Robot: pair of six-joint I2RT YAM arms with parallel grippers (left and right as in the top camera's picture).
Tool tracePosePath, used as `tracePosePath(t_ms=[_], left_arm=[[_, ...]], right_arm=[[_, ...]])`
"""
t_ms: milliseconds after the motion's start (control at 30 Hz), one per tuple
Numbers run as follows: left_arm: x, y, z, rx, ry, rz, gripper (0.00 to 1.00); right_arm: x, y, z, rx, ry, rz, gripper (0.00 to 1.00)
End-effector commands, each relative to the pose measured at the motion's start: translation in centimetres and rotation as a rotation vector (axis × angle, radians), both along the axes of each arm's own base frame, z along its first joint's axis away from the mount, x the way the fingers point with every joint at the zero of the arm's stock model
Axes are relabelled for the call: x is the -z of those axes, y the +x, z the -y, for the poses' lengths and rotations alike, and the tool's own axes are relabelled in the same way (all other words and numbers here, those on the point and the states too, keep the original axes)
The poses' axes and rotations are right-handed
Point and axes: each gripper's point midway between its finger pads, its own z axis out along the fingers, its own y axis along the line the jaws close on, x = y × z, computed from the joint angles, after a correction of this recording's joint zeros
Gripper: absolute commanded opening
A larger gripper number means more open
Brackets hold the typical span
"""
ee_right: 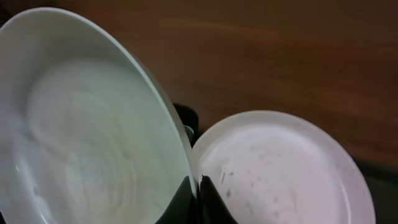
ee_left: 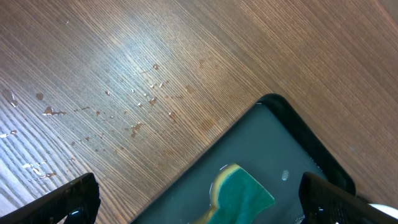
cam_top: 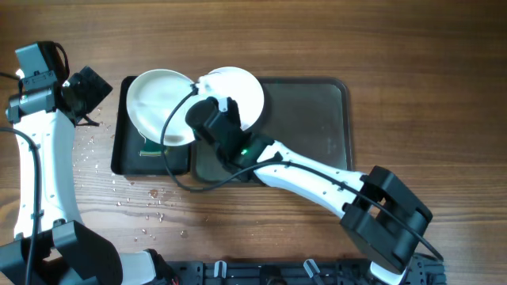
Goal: Clean dirty plates on tray and stack at the side
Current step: 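Lift the scrubbed plate and tilt it over the black water tray with the right gripper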
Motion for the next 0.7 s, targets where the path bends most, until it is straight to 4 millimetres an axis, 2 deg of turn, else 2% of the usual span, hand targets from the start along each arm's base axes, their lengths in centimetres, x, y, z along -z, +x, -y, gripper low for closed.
tracePosePath(t_ms=[0, 167, 300, 533, 667], left_arm=[[-0.3, 0.1, -0.2, -0.011, -0.003, 0.009, 1.00], [-0.3, 0.1, -0.2, -0.011, -0.003, 0.009, 1.00], [-0.3, 0.1, -0.2, -0.011, -0.003, 0.010, 1.00], [-0.3, 0.1, -0.2, -0.011, -0.003, 0.009, 1.00], [-0.3, 0.1, -0.2, -0.011, -0.003, 0.009, 1.00]], right_arm=[[-2.7, 0.4, -0.4, -0.031, -0.182, 0.195, 0.04], [-6.5, 0.1, -1.5, -0.042, -0.285, 0.399, 0.04], [-8.7, -0.3, -2.5, -0.087, -0.363, 0.516, 0.05], [-11.2, -0.9, -3.3, -0.126, -0.474, 0.660, 0.04], [-11.8, -1.1, -3.5, -0.129, -0.482, 0.686, 0.05]])
